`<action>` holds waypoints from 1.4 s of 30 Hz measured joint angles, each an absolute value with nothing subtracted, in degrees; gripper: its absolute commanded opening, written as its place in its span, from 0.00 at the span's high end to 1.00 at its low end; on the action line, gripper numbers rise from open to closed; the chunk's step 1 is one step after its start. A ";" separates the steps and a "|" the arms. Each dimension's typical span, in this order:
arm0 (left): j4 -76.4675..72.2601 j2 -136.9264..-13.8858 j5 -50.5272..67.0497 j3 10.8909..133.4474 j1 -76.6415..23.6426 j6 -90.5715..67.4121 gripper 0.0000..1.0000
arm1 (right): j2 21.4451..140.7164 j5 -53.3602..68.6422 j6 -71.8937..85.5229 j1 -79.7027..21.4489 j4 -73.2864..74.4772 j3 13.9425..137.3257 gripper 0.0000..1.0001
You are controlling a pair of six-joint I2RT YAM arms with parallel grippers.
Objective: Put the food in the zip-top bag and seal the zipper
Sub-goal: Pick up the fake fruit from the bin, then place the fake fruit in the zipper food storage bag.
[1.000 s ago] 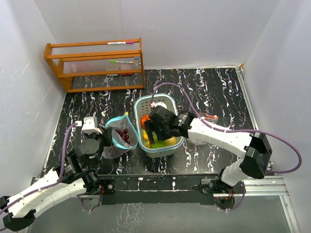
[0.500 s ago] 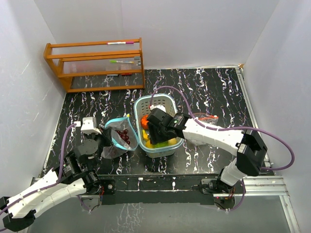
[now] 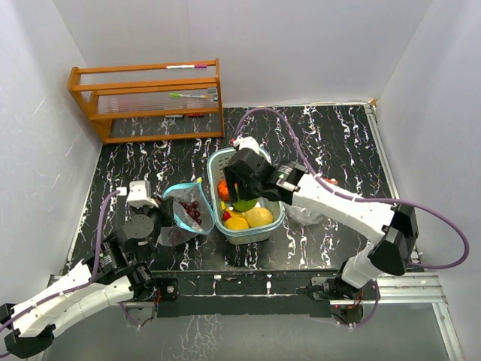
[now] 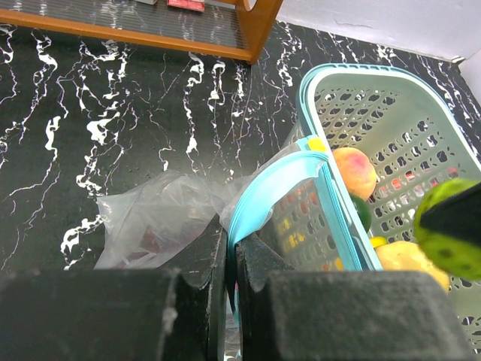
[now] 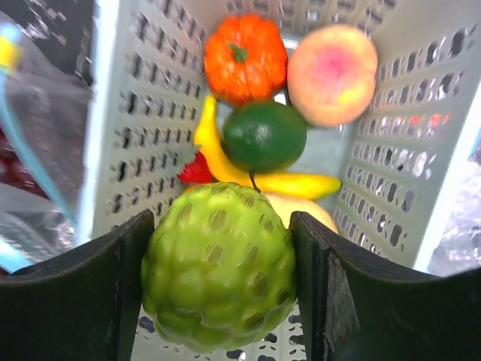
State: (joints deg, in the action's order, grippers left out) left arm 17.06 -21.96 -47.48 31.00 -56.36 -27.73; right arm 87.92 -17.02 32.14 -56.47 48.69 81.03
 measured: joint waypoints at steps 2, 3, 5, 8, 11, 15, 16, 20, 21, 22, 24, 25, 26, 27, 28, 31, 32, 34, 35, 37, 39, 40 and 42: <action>16.80 -22.57 -47.46 31.00 -56.38 -27.73 1.00 | 87.05 -17.10 31.05 -56.23 48.51 83.35 0.92; 16.71 -22.92 -47.44 31.00 -56.38 -27.73 1.00 | 86.52 -16.75 30.37 -56.10 48.05 84.25 0.92; 16.58 -23.62 -47.42 31.00 -56.38 -27.73 1.00 | 85.12 -15.00 29.06 -56.01 46.76 85.27 0.92; 16.12 -24.34 -47.35 31.00 -56.38 -27.73 1.00 | 82.91 -10.68 27.44 -56.01 44.12 85.34 0.92; 15.59 -24.88 -47.33 31.00 -56.36 -27.70 1.00 | 81.60 -5.52 26.50 -56.03 40.97 85.34 0.92; 15.00 -25.67 -47.24 31.00 -56.38 -27.70 1.00 | 82.17 -1.48 25.76 -57.58 38.48 85.54 0.92; 14.92 -25.91 -47.16 31.00 -56.38 -27.70 1.00 | 82.72 -0.84 25.67 -58.41 38.06 85.73 0.92; 14.90 -26.44 -46.94 31.03 -56.38 -27.70 1.00 | 85.32 1.34 25.63 -61.08 35.27 85.76 0.92; 14.90 -26.41 -46.89 31.03 -56.38 -27.70 1.00 | 85.93 1.74 25.63 -61.49 34.50 85.71 0.92; 14.90 -26.39 -46.85 31.03 -56.38 -27.73 1.00 | 86.52 1.98 25.67 -61.69 33.93 85.71 0.92; 14.98 -26.17 -46.72 31.05 -56.38 -27.73 1.00 | 87.42 2.20 25.82 -61.73 32.73 85.71 0.92; 15.03 -25.98 -46.63 31.07 -56.38 -27.73 1.00 | 88.03 2.35 25.91 -61.71 31.83 85.71 0.92; 15.05 -25.71 -46.52 31.07 -56.38 -27.75 1.00 | 88.51 2.35 25.98 -61.71 31.24 85.71 0.92; 15.09 -25.41 -46.46 31.09 -56.38 -27.79 1.00 | 89.14 2.39 26.02 -61.71 30.70 85.73 0.92; 15.27 -25.12 -46.41 31.16 -56.38 -27.90 1.00 | 89.80 2.35 26.06 -61.71 30.15 85.73 0.92; 15.88 -24.49 -46.09 31.46 -56.38 -28.16 1.00 | 92.25 2.31 26.48 -61.71 29.28 86.11 0.92; 16.08 -24.25 -46.00 31.57 -56.38 -28.27 1.00 | 93.27 2.26 26.65 -61.71 29.04 86.37 0.92; 16.80 -23.73 -45.87 31.77 -56.38 -28.51 1.00 | 95.31 2.09 27.05 -61.71 28.47 86.74 0.92; 17.04 -23.44 -45.80 31.83 -56.36 -28.60 1.00 | 96.25 2.02 27.20 -61.71 28.23 86.91 0.92; 17.50 -22.70 -45.65 31.83 -56.38 -28.93 1.00 | 97.69 1.43 27.79 -61.71 27.59 86.91 0.92; 18.13 -22.11 -45.56 31.83 -56.36 -29.47 1.00 | 98.35 -0.08 28.69 -61.73 27.31 86.91 0.92; 18.41 -21.89 -45.52 31.83 -56.38 -29.74 1.00 | 98.45 -1.48 29.19 -61.78 26.98 86.91 0.92; 18.81 -21.65 -45.21 31.83 -56.36 -30.50 1.00 | 98.48 -4.21 30.20 -61.78 26.46 87.07 0.90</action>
State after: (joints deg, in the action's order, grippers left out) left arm 18.81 -21.65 -45.21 31.83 -56.36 -30.50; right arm 98.48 -4.21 30.20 -61.78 26.46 87.07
